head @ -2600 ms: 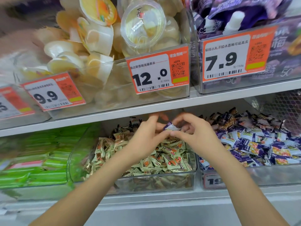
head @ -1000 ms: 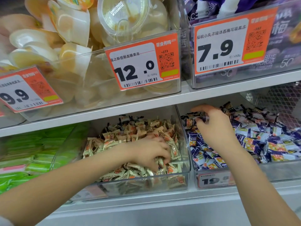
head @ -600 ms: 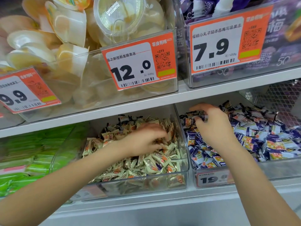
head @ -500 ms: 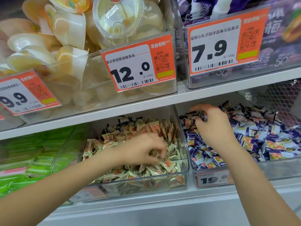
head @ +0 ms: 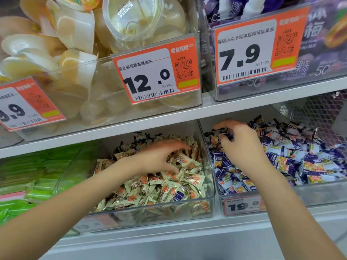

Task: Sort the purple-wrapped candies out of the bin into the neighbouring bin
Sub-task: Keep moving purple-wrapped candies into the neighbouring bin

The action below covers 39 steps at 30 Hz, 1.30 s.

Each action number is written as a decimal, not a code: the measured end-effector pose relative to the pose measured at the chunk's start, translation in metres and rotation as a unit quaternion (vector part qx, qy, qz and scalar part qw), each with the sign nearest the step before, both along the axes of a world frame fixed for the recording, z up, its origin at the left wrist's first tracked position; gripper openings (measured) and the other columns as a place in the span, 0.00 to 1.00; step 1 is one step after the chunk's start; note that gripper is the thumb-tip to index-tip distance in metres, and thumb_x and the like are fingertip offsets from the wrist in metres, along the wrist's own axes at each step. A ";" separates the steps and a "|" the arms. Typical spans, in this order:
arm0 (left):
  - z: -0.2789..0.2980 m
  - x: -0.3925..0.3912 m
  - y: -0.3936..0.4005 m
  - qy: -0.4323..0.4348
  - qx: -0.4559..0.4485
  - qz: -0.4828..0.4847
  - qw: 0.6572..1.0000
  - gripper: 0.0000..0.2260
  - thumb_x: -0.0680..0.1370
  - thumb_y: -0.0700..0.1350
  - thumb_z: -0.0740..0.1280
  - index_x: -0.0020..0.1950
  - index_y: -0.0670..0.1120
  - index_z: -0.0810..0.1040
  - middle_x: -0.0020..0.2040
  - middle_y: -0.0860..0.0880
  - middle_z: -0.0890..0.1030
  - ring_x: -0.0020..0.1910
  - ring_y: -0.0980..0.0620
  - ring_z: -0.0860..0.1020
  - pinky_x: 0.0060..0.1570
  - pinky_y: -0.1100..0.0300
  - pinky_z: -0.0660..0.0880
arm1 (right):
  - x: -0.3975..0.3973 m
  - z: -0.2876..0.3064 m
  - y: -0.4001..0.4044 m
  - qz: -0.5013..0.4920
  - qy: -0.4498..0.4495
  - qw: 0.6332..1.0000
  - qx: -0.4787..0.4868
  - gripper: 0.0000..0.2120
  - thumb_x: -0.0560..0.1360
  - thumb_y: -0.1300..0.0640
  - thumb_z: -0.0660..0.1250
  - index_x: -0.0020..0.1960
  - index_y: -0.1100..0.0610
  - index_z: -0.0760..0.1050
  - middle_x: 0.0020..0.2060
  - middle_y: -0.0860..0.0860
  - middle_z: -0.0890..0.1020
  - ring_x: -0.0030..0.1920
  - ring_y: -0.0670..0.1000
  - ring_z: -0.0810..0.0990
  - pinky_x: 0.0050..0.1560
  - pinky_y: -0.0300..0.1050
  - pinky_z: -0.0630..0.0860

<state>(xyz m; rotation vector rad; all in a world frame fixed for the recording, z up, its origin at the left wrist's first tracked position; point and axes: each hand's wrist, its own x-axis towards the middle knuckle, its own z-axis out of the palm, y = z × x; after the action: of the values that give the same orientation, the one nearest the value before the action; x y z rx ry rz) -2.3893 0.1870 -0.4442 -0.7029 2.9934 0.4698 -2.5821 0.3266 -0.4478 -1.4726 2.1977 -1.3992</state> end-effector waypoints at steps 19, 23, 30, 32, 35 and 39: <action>-0.026 0.002 0.030 -0.141 -0.194 -0.182 0.954 0.15 0.72 0.51 0.72 0.56 0.50 0.76 0.54 0.54 0.78 0.59 0.55 0.70 0.61 0.57 0.63 | 0.007 0.002 0.004 0.030 0.030 0.998 0.035 0.12 0.77 0.62 0.62 0.53 0.48 0.76 0.53 0.52 0.78 0.41 0.50 0.76 0.50 0.49 0.76; -0.028 0.005 0.033 -0.153 -0.234 -0.185 0.942 0.15 0.72 0.53 0.71 0.54 0.50 0.73 0.53 0.53 0.77 0.57 0.53 0.70 0.56 0.58 0.61 | 0.007 0.001 0.004 0.043 0.029 0.998 0.031 0.11 0.77 0.62 0.62 0.52 0.47 0.76 0.51 0.52 0.80 0.52 0.52 0.76 0.55 0.49 0.74; -0.024 0.006 0.037 -0.145 -0.166 -0.176 0.959 0.13 0.72 0.50 0.72 0.54 0.53 0.76 0.54 0.56 0.77 0.58 0.55 0.70 0.53 0.62 0.55 | 0.006 -0.003 0.007 0.055 0.037 0.997 0.034 0.10 0.77 0.60 0.62 0.52 0.47 0.76 0.51 0.51 0.80 0.55 0.52 0.75 0.55 0.51 0.74; -0.023 0.005 0.038 -0.137 -0.145 -0.178 0.964 0.10 0.72 0.49 0.72 0.50 0.52 0.77 0.52 0.56 0.78 0.57 0.56 0.70 0.55 0.63 0.55 | 0.004 -0.005 0.009 0.063 0.039 0.997 0.033 0.10 0.77 0.60 0.62 0.52 0.47 0.76 0.51 0.51 0.79 0.45 0.49 0.76 0.45 0.46 0.75; -0.020 0.009 0.040 -0.123 -0.124 -0.164 0.971 0.04 0.73 0.48 0.71 0.46 0.52 0.79 0.46 0.57 0.79 0.51 0.59 0.71 0.63 0.63 0.58 | 0.002 -0.007 0.010 0.075 0.040 0.996 0.037 0.10 0.77 0.61 0.62 0.54 0.49 0.77 0.53 0.52 0.79 0.34 0.42 0.68 0.37 0.38 0.68; -0.005 0.013 0.050 -0.078 -0.055 -0.072 0.993 0.04 0.74 0.52 0.69 0.41 0.56 0.76 0.40 0.58 0.78 0.44 0.66 0.73 0.59 0.70 0.64 | 0.004 -0.001 0.012 0.082 0.033 0.996 0.031 0.10 0.77 0.61 0.62 0.51 0.49 0.78 0.50 0.50 0.80 0.47 0.47 0.77 0.48 0.37 0.70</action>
<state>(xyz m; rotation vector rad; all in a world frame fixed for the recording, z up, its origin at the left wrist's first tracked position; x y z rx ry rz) -2.3762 0.2366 -0.4488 -0.4995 2.9129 0.2321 -2.5781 0.3385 -0.4493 -1.6577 2.0826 -1.2354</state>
